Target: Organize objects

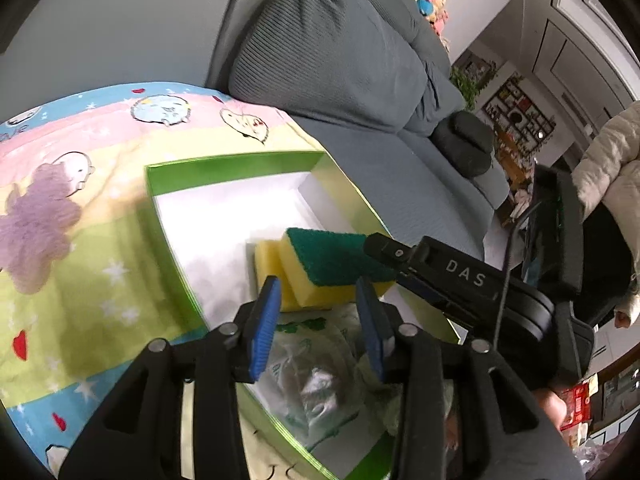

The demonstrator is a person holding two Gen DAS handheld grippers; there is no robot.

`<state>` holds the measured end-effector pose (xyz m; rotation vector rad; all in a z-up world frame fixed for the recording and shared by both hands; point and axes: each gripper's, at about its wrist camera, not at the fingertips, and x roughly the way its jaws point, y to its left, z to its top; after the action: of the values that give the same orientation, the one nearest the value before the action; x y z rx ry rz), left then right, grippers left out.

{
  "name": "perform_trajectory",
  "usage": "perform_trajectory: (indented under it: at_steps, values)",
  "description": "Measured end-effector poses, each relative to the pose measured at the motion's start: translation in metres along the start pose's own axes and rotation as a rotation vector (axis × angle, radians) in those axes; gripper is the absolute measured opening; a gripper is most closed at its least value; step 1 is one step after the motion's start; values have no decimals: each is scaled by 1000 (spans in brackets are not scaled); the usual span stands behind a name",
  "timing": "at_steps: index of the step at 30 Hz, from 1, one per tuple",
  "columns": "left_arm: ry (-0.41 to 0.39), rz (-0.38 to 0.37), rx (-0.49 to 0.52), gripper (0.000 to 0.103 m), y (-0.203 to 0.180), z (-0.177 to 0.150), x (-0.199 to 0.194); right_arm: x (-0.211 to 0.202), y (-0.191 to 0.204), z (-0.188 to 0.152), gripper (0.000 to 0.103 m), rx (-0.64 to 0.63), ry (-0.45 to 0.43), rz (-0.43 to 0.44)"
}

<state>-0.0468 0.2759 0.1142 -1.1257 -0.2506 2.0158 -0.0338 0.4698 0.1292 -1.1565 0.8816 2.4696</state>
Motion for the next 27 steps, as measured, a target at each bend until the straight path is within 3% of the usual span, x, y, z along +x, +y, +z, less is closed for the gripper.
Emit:
perform_trajectory:
  at_steps: [4,10,13,16,22,27]
  values:
    - [-51,19,-17,57,12,-6,-28,-6,2,-3,58,26,-16,46]
    - [-115,81,-47,76,38,-24,-72,-33,15,-7,63,-12,-99,6]
    - [-141,135,-75,80,58,-36,-96,-53,26,-12,72,-45,-155,30]
    - [-157,199,-115,85,80,-51,-117,-71,43,-18,74,-96,-193,61]
    - [-198,302,-235,92,129,-90,-155,-84,91,-40,82,-214,-181,221]
    - [-221,347,-348,95,161,-108,-170,-46,158,-71,84,-344,-61,297]
